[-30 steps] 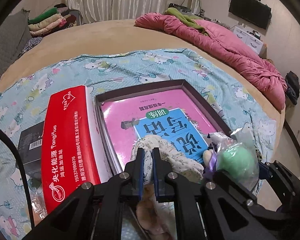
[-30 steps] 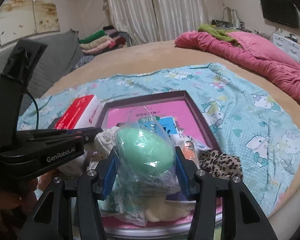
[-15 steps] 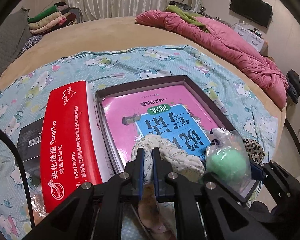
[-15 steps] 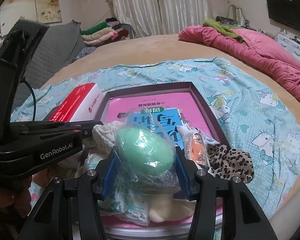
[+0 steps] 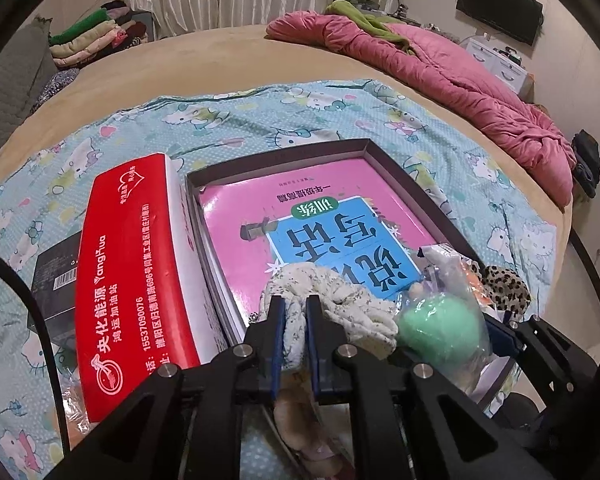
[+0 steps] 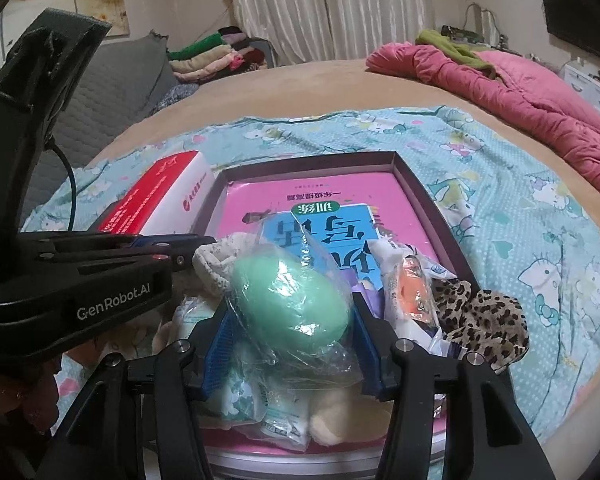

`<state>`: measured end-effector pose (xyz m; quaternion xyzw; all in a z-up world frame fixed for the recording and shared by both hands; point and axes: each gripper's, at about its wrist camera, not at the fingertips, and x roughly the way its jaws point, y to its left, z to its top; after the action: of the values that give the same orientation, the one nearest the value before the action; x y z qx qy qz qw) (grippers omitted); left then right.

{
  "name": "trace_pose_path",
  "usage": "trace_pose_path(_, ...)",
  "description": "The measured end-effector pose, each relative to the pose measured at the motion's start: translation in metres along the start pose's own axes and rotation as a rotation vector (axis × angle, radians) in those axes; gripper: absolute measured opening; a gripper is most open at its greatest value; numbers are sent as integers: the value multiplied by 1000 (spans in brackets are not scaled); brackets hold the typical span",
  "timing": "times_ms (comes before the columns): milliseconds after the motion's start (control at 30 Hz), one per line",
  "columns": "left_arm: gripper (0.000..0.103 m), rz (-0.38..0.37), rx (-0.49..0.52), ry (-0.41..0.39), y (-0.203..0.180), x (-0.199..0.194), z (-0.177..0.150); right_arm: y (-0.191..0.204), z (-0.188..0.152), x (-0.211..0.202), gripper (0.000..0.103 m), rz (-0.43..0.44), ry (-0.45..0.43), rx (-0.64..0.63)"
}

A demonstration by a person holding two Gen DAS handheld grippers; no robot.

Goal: Organize soft objects
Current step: 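Open the left tool onto the book while the right tool releases the green ball there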

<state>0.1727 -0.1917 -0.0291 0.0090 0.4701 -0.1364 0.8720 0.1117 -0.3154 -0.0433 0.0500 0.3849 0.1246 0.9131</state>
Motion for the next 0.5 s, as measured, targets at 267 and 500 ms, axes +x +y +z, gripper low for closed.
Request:
trace_pose_path(267,48,-36,-14,-3,5,-10,2,-7,1,-11,75,-8,-34,35)
trace_pose_path(500,65,-60,-24,-30,11,-31,3,-10,0,-32,77,-30,-84,56)
